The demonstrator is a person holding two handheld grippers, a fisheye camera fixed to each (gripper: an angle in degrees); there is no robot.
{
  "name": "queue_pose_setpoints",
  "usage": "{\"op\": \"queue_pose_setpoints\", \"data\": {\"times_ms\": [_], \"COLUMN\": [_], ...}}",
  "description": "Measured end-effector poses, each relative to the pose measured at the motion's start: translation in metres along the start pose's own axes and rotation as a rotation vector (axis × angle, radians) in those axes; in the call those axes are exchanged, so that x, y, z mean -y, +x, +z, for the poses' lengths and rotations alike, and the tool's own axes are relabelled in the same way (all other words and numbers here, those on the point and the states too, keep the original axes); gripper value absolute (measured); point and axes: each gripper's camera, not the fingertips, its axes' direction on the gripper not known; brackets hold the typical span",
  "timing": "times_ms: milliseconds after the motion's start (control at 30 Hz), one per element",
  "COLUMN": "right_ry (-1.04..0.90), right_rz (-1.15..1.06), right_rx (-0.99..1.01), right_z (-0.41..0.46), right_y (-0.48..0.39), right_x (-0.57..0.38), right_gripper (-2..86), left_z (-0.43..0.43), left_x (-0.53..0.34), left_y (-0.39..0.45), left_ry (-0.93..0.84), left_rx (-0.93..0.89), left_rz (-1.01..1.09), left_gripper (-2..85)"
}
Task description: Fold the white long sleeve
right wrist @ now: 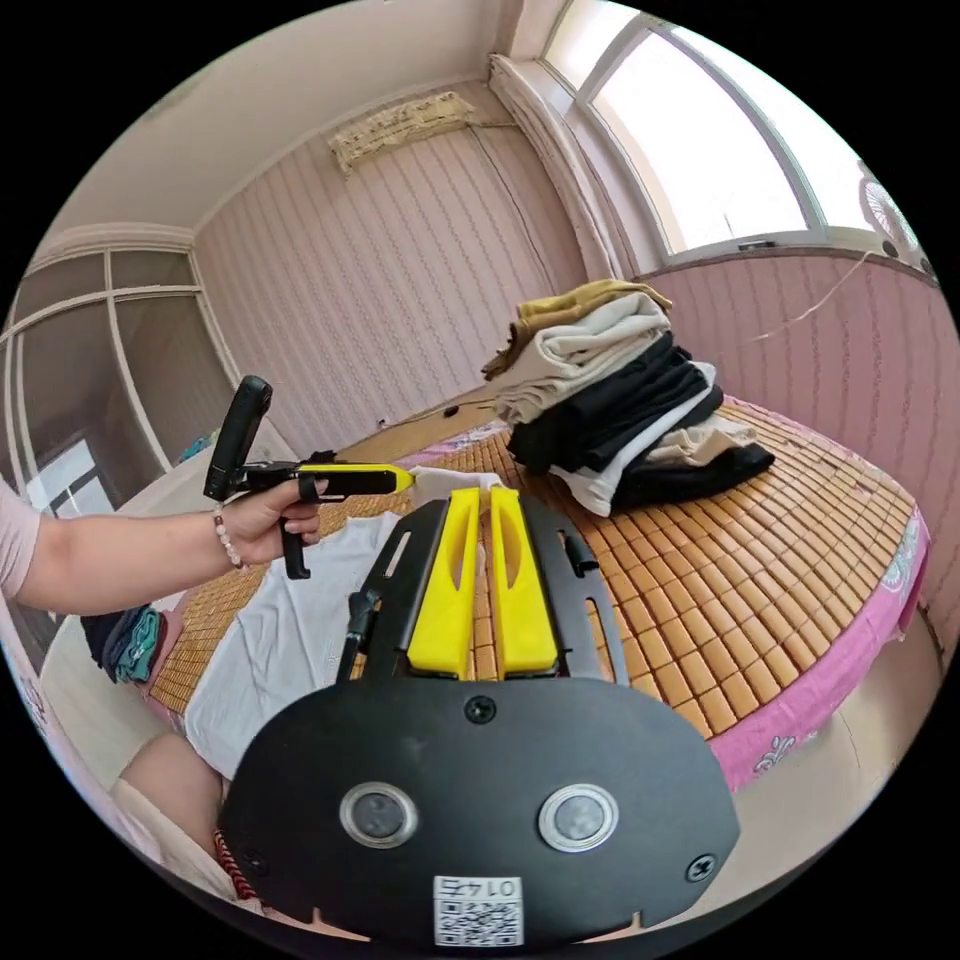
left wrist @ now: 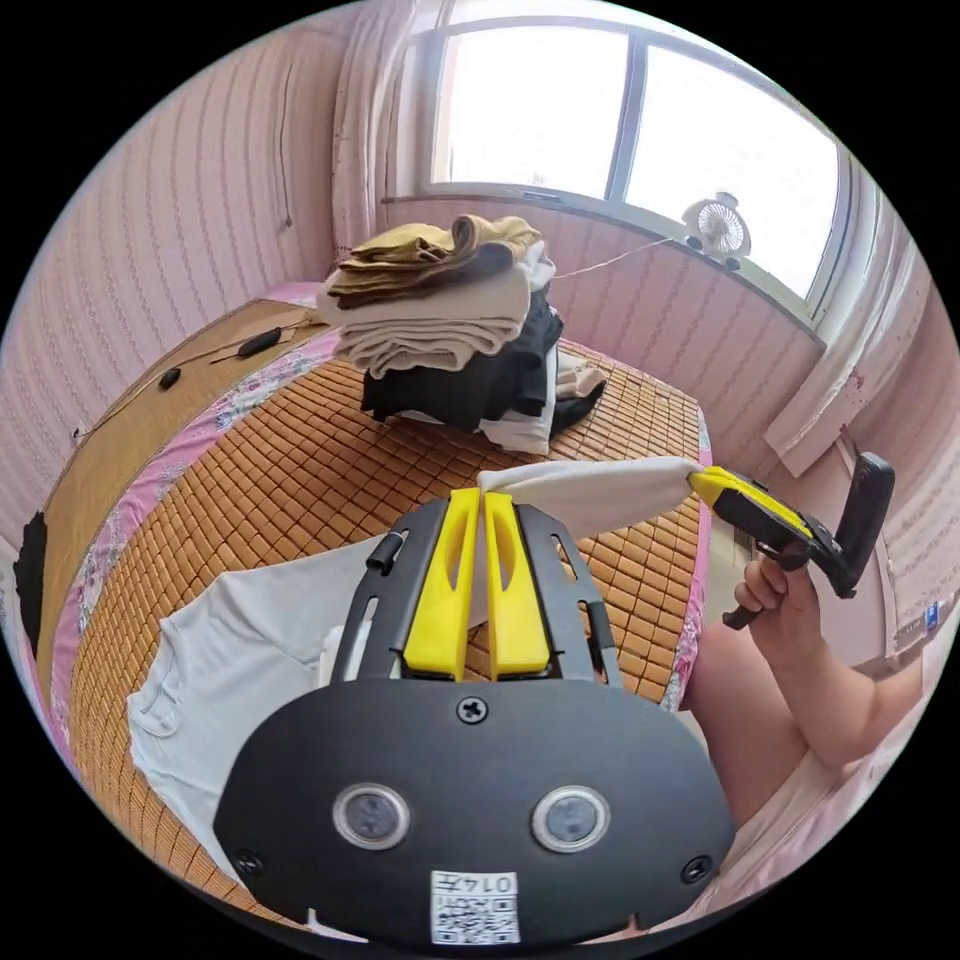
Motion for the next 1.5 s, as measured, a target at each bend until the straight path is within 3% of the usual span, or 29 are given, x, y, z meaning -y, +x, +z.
{"op": "queue_pose_setpoints", "data": {"times_ms": [200, 300, 367, 467, 567, 1000, 1067, 1200, 1300, 1500], "right_ry": [0.097, -0.087, -0.334, -0.646, -0.802, -0.855, -0.876, -0.91, -0.908, -1.02], "right_rz": [-0.33, -0.536, -0.669, -0.813, -0.885, -1.108, -1.081, -1.1, -1.099, -1.089], "right_rx": [0.445, 0.686, 0.809, 0.701, 0.646, 0.356, 0.37, 0.388, 0.44, 0.439], "right_z": [-0.009, 0.013, 0.046, 0.093, 0.111, 0.204, 0.222, 0.226, 0.216, 0.251], "right_y": [-0.163, -0.261, -0.329, -0.385, -0.412, -0.536, -0.542, -0.552, -0.561, -0.56], "right_x": [0.062, 0.048, -0.004, -0.095, -0.149, -0.197, -0.194, -0.172, -0.153, -0.161], "right_gripper": [1.4, 1.7, 2.3, 3.1, 3.8, 7.3, 3.7, 2.5, 2.7, 6.9], "left_z": [-0.178, -0.236, -0.262, -0.269, -0.274, -0.201, -0.184, -0.189, -0.2, -0.184], "left_x": [-0.125, -0.222, -0.313, -0.417, -0.48, -0.502, -0.506, -0.509, -0.507, -0.51], "left_y": [-0.058, -0.081, -0.097, -0.112, -0.116, -0.186, -0.198, -0.208, -0.21, -0.224], "left_ry": [0.242, 0.245, 0.221, 0.088, 0.014, -0.155, -0.257, -0.231, -0.189, -0.285], "left_rx": [0.138, 0.212, 0.283, 0.342, 0.311, 0.14, 0.135, 0.102, 0.092, 0.127], "left_rz": [-0.12, -0.273, -0.438, -0.627, -0.728, -0.717, -0.707, -0.672, -0.649, -0.631], "left_gripper": [-0.2, 0.6, 2.8, 5.9, 6.6, 7.3, 5.8, 0.9, -0.1, -0.4]}}
